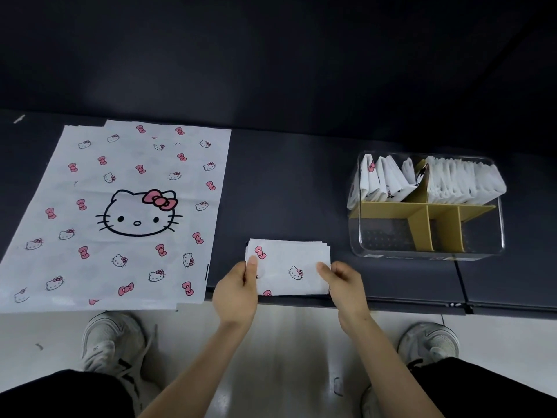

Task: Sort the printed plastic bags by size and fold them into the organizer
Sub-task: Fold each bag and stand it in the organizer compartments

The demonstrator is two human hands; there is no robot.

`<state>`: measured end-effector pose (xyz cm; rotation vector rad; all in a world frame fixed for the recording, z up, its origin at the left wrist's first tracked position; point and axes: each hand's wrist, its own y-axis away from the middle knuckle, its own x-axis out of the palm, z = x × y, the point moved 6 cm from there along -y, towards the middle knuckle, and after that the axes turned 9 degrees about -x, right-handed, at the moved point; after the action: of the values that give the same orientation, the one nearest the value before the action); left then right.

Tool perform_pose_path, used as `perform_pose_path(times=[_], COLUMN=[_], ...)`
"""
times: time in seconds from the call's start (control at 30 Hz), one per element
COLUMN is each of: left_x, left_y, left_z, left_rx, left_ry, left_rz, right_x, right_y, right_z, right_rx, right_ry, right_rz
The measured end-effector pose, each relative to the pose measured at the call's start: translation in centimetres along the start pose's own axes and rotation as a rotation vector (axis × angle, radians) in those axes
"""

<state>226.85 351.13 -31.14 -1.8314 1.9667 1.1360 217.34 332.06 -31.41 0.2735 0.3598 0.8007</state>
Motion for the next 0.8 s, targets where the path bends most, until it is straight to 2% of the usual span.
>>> perform_pose_path(times=[0.27, 0.6, 0.67, 0.73, 0.8], left_x=[0.0, 0.2, 0.8, 2.0, 3.2], left_y=[0.3, -0.5, -0.4, -0.3, -0.3], left_z=[-0.6, -1.8, -2.3, -2.8, -2.9], left_rx=[0.026, 0.471, 0.622, 0.849, 0.996], left_ry=[-0.1, -0.54, -0.659, -0.727, -0.778], left_rz=[-0.181, -0.364, -0.402, -0.349, -0.233], right_x=[0.2, 0.8, 0.8, 0.9, 0.9], right_y=[-0.2, -1.6, -1.7, -1.8, -1.9], right_z=[1.1, 1.4, 1.4, 1.4, 1.4], right_rx=[-0.181, -0.138, -0.122, -0.113, -0.116], right_ry=[0.406, 0.606, 0.613, 0.625, 0.637], right_rz=[-0.04, -0.03, -0.022, -0.009, -0.005])
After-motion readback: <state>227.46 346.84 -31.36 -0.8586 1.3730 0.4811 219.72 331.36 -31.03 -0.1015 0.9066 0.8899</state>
